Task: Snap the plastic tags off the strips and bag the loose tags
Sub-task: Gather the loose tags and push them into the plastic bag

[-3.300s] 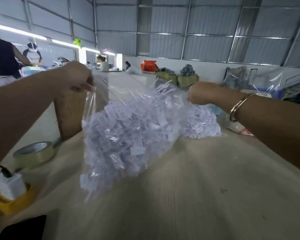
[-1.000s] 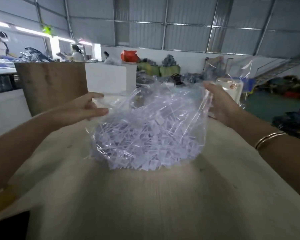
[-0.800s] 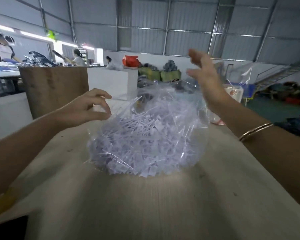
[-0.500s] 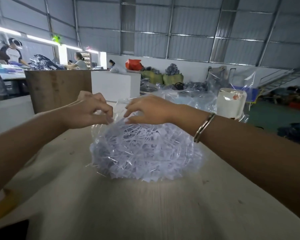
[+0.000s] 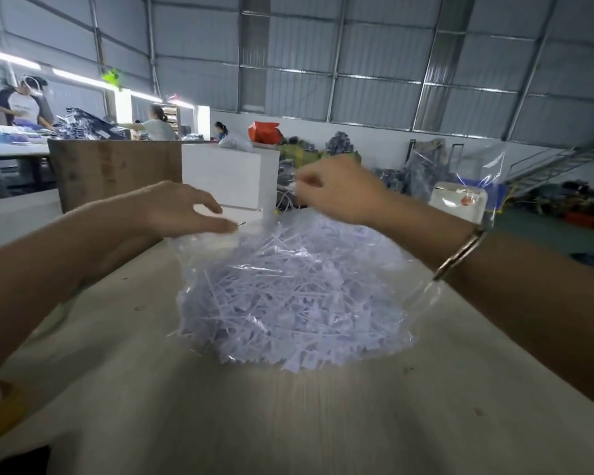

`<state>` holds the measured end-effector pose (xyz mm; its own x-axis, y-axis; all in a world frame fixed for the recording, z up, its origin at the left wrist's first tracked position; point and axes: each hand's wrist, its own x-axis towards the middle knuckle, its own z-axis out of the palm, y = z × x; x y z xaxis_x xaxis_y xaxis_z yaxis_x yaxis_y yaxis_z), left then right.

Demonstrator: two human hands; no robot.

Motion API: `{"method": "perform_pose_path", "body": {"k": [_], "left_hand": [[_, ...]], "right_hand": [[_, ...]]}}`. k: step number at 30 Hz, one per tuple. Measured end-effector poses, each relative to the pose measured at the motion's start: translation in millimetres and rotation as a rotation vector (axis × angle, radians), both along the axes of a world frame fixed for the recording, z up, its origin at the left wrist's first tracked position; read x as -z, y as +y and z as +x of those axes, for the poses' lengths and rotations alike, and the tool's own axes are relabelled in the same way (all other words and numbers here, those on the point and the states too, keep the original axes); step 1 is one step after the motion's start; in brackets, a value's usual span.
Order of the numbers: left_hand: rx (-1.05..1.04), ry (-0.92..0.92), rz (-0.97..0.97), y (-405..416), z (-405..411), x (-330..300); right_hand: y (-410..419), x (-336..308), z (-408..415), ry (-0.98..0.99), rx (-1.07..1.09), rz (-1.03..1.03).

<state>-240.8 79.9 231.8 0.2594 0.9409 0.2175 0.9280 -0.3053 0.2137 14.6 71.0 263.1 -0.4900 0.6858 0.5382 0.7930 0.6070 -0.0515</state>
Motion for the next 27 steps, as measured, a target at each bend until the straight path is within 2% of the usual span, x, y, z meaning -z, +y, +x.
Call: {"method": "perform_pose_path", "body": {"k": [2,4,6,8,9,12,15,17,20,22,25,27], "left_hand": [[-0.036,0.296,-0.060,1.0,3.6,-2.0],[-0.082,0.394,0.067,-1.5,2.6,-4.3],[-0.204,0.199,0.368,-3.1,-1.5,-3.9],[-0.297,-0.060,0.653,-3.9,-0.7,-0.4],[-0.311,-0.114,0.735,-4.0,1.0,1.1],[-0.320,-0.208,0.804,0.4,-0.6,5.3],[-0.381,-0.336,0.752,6.4,-11.3,12.2],[-0.351,-0.379,0.713,6.8,-11.2,19.6],[-0.178,-0.495,0.623,4.2,-5.0,25.7],[-0.100,-0.578,0.549,2.3,-5.0,23.6],[-0.037,-0.707,0.480,0.2,-3.5,19.4],[-0.009,-0.815,0.456,-1.0,0.9,19.6]], "right_hand": [[-10.2,14.9,-35.6,-0.224,-0.122,-0.072],[-9.0,37.9,-49.8,-0.493,-0.122,-0.188],[-1.2,58.3,-41.2,-0.636,-0.019,-0.207],[7.5,67.8,-23.4,-0.697,0.090,-0.080],[12.7,68.5,-11.9,-0.720,0.133,-0.037],[24.6,59.3,26.3,-0.711,0.248,-0.182],[35.0,66.5,53.4,-0.830,0.446,-0.249],[35.9,80.2,59.9,-0.884,0.483,-0.377],[32.7,72.0,65.5,-0.904,0.401,-0.340],[27.5,49.1,66.5,-0.809,0.365,-0.266],[16.6,21.1,54.9,-0.461,0.224,-0.171],[16.8,24.5,39.2,-0.226,0.111,-0.189]]}}
